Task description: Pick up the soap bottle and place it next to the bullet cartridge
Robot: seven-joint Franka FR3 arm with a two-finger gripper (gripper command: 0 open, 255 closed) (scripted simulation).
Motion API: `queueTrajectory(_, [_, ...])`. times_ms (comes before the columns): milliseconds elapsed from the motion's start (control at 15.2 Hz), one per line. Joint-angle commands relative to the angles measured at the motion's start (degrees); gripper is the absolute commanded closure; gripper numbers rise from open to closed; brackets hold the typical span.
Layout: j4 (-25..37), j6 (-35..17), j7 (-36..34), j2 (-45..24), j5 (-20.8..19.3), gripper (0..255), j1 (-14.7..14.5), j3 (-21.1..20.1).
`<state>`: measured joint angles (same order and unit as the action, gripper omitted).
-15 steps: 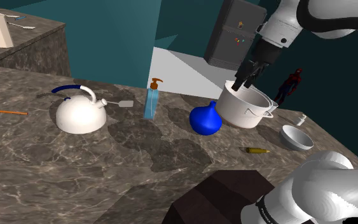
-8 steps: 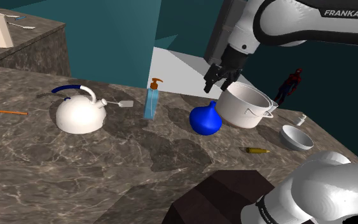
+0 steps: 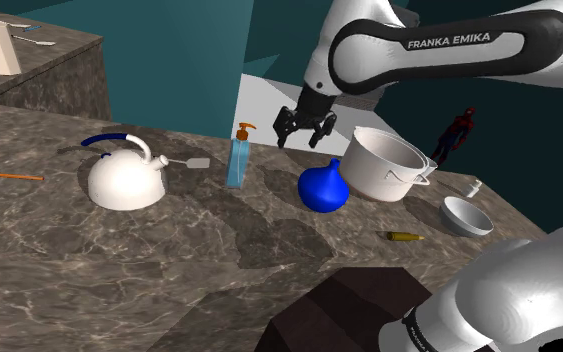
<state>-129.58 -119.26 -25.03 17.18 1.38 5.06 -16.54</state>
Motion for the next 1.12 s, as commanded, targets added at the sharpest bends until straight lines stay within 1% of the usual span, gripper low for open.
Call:
queueTrajectory(0, [2.78, -1.93, -4.68, -4.73, -1.92, 0, 0.70, -1.73])
queueTrajectory(264, [9.13, -4.36, -13.91, -14.37, -7.17, 0, 1.39, -3.97])
queueTrajectory(462, [14.87, -5.02, -20.68, -21.80, -11.66, 0, 1.02, -4.52])
queueTrajectory(726, [23.83, -4.46, -28.60, -31.71, -17.13, 0, -0.79, -3.66])
queueTrajectory(924, [30.85, -3.32, -32.95, -38.41, -19.99, 0, -2.61, -2.30])
queueTrajectory(1056, [30.40, -4.49, -33.18, -39.17, -20.37, 0, -2.68, -2.01])
